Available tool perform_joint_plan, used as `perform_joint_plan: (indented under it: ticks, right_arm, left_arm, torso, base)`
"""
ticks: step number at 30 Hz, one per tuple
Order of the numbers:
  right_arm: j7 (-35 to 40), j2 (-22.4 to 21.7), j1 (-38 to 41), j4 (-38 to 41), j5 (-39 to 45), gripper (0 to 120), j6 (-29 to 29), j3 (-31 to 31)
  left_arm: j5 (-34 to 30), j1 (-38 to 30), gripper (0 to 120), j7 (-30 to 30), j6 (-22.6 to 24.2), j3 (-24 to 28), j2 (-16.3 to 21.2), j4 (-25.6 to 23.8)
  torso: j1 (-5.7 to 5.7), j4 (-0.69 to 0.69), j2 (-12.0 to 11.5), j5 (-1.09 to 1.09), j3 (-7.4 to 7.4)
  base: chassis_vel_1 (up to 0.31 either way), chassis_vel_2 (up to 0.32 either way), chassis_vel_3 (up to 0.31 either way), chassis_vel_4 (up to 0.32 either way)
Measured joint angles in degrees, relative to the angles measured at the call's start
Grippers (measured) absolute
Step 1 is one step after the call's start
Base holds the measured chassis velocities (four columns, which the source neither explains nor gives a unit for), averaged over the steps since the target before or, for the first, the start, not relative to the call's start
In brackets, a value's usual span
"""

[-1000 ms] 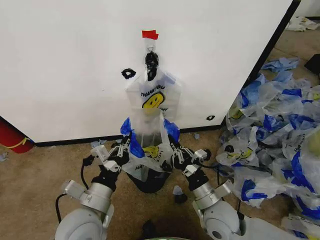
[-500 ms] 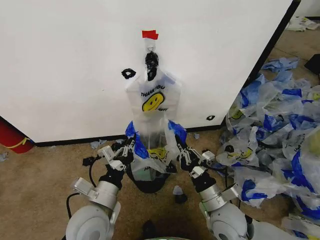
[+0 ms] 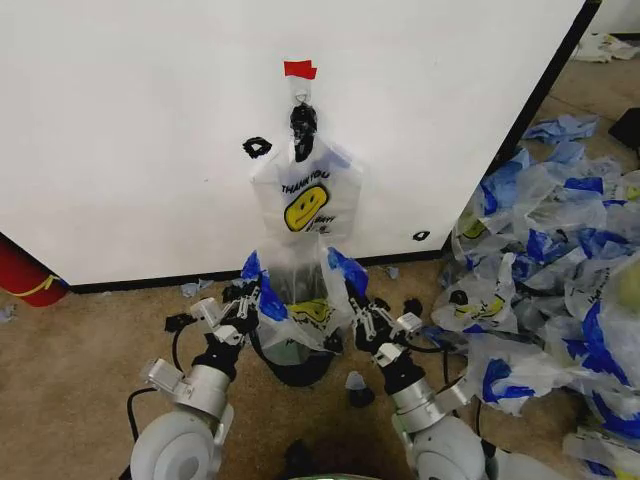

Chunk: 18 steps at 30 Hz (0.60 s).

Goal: Pick up the garbage bag from the wall and place it over the trash bin.

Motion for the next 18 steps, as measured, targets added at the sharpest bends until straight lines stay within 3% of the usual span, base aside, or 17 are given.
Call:
perform_joint_plan:
  ticks: [10,18]
  right_arm:
    - [0.7,2.2,5.4,-2.8,-0.1,0,-0.3,-6.7]
    - [-0.1,1.9,3.8,-4.6,-0.2,0,0.0,-6.5]
  left_arm:
    - [0.1,1.3,0,-0.2,0.0,-0.7,0.3,-0.8]
    - [0.1,2.4,0,-0.3,0.0,-0.3,-0.4,-1.2]
  torso:
    - [0.00,0.01,0.0,0.00,0.00]
    - [0.00,0.00,0.0,0.01,0.00]
  base:
    - [0.000,0.000,0.000,0.000]
    - [0.000,0.000,0.000,0.000]
